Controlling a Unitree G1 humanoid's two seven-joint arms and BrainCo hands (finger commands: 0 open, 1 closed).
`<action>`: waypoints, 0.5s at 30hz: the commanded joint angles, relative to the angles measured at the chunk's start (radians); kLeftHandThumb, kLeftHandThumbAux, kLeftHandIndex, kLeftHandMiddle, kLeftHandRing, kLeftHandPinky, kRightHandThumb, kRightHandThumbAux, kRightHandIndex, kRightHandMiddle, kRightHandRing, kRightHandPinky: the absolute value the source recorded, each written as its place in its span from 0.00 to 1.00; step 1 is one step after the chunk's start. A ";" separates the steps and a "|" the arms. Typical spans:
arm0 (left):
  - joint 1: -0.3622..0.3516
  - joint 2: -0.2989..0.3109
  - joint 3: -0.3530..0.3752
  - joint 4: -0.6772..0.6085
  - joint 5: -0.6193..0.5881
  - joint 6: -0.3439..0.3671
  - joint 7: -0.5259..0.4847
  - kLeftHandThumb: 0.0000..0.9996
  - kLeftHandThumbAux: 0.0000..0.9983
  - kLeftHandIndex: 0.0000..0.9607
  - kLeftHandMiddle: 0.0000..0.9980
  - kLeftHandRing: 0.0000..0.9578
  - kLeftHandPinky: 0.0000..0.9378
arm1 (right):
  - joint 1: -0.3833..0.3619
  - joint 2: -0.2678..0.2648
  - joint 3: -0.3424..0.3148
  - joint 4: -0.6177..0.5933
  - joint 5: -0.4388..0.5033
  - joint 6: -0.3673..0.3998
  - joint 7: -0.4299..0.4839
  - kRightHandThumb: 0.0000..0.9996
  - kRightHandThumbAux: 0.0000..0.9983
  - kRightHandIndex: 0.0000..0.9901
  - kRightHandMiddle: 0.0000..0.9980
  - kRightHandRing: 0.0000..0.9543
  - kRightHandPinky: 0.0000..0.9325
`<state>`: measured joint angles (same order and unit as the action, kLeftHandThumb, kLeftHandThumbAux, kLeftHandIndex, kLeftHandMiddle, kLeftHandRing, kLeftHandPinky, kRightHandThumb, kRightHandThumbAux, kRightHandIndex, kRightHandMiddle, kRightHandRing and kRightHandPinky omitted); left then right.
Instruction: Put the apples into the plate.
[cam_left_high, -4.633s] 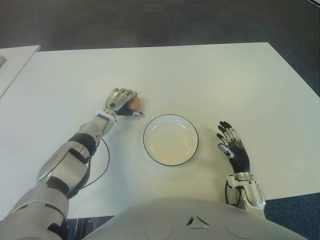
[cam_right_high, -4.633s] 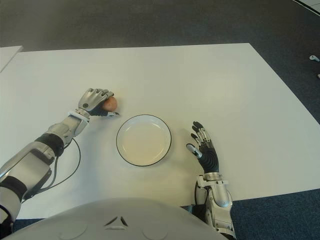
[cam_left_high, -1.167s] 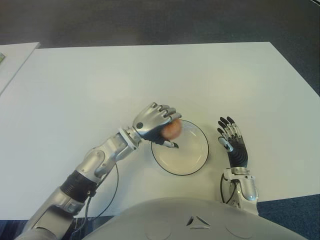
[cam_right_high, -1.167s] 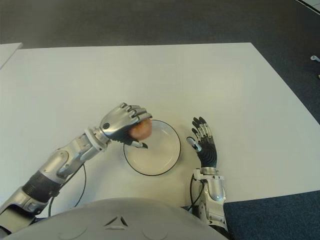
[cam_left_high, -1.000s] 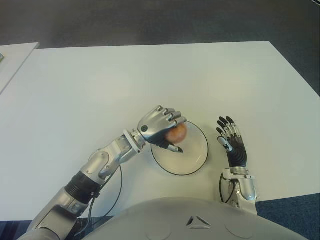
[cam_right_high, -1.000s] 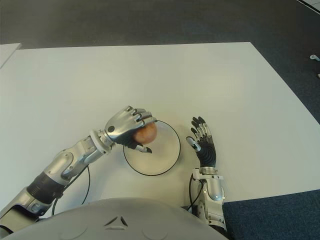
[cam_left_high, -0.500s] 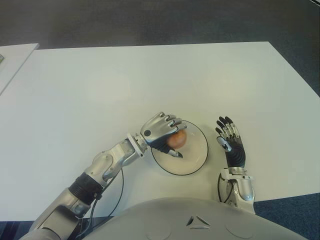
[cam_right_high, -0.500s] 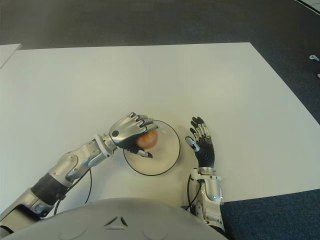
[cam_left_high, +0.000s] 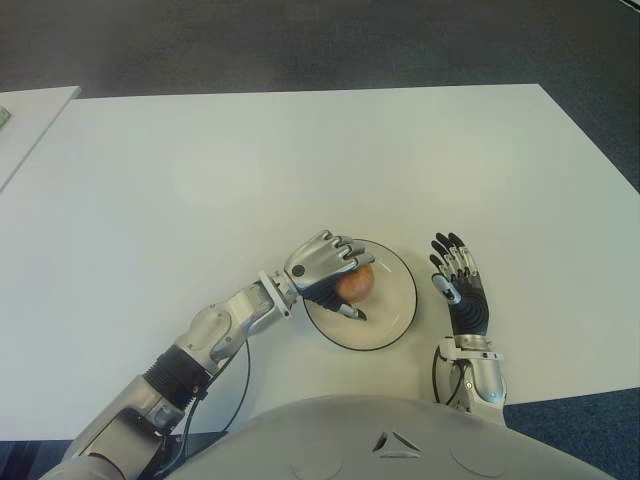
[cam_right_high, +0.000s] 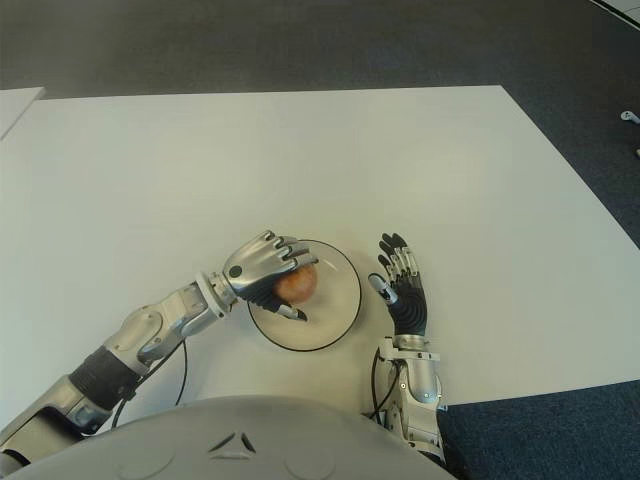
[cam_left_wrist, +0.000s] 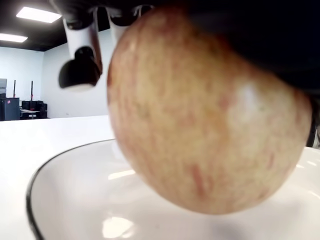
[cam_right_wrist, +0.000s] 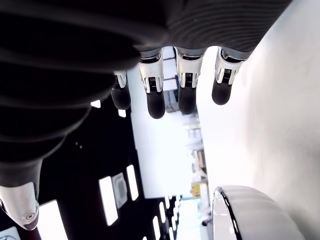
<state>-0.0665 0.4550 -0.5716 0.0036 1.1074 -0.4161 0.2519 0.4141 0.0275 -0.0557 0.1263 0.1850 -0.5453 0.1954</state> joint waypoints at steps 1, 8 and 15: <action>-0.024 -0.004 -0.004 0.015 -0.013 -0.004 -0.015 0.75 0.69 0.46 0.81 0.85 0.88 | 0.036 0.025 0.010 0.081 0.008 0.036 0.000 0.21 0.57 0.09 0.14 0.10 0.09; -0.014 0.005 0.014 -0.003 -0.097 -0.003 -0.109 0.42 0.38 0.29 0.40 0.42 0.43 | 0.037 0.024 0.013 0.088 -0.003 0.034 -0.003 0.21 0.57 0.09 0.14 0.09 0.08; -0.005 0.032 0.035 -0.068 -0.101 0.009 -0.162 0.26 0.30 0.08 0.07 0.06 0.09 | 0.035 0.029 0.018 0.090 -0.006 0.036 -0.004 0.22 0.58 0.09 0.14 0.09 0.06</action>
<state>-0.0722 0.4709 -0.5572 -0.0233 1.0188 -0.4152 0.1245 0.4113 0.0334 -0.0531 0.1333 0.1832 -0.5577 0.1959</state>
